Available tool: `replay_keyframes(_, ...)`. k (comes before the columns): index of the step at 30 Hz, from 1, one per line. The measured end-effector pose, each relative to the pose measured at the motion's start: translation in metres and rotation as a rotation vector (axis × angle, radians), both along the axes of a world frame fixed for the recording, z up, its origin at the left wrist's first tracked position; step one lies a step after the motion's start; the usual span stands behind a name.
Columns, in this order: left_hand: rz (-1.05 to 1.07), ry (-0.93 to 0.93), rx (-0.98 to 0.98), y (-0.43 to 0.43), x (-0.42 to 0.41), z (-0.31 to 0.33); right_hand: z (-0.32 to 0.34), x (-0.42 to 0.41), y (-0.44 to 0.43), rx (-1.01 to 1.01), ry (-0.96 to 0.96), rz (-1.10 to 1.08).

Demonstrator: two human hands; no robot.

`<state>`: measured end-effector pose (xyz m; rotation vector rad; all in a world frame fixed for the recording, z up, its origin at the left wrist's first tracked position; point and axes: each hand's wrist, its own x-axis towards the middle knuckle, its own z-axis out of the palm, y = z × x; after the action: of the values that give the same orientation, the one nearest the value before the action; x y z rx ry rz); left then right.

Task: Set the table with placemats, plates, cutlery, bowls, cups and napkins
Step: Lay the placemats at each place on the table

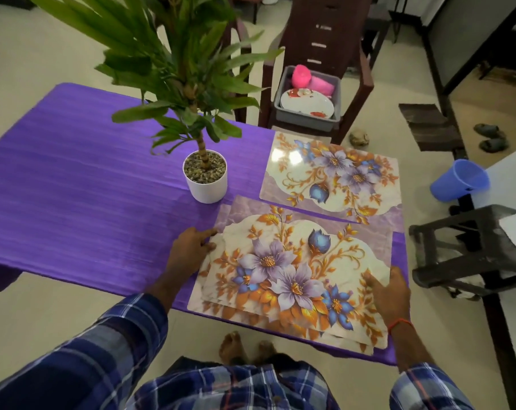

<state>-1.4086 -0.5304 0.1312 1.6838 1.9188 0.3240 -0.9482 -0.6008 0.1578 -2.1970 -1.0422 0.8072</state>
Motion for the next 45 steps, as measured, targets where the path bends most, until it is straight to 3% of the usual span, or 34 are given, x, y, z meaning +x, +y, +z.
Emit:
replay_keyframes(4, 0.009, -0.112, -0.004, -0.003, -0.005, 0.006, 0.008, 0.007, 0.007, 0.019, 0.1, 0.044)
replay_keyframes(8, 0.083, -0.214, 0.045, -0.019, 0.0, 0.018, 0.023, 0.017, 0.01, 0.033, 0.36, 0.068)
replay_keyframes(11, 0.218, -0.264, 0.043, -0.032, 0.005, 0.022, 0.024, 0.022, 0.012, 0.012, 0.506, 0.086)
replay_keyframes(17, 0.593, -0.562, 0.03, -0.063, 0.01, 0.037, 0.026, 0.003, 0.025, -0.042, 0.658, 0.184)
replay_keyframes(28, 0.947, -0.939, 0.136, -0.138, -0.052, 0.076, 0.041, -0.093, 0.057, -0.023, 0.603, 0.535)
replay_keyframes(41, 1.153, -0.873, 0.101, -0.17, -0.207, 0.091, 0.057, -0.274, 0.063, 0.094, 0.301, 0.647)
replay_keyframes(45, 1.176, -0.833, 0.127, -0.183, -0.265, 0.096, 0.053, -0.34, 0.06, 0.087, 0.285, 0.665)
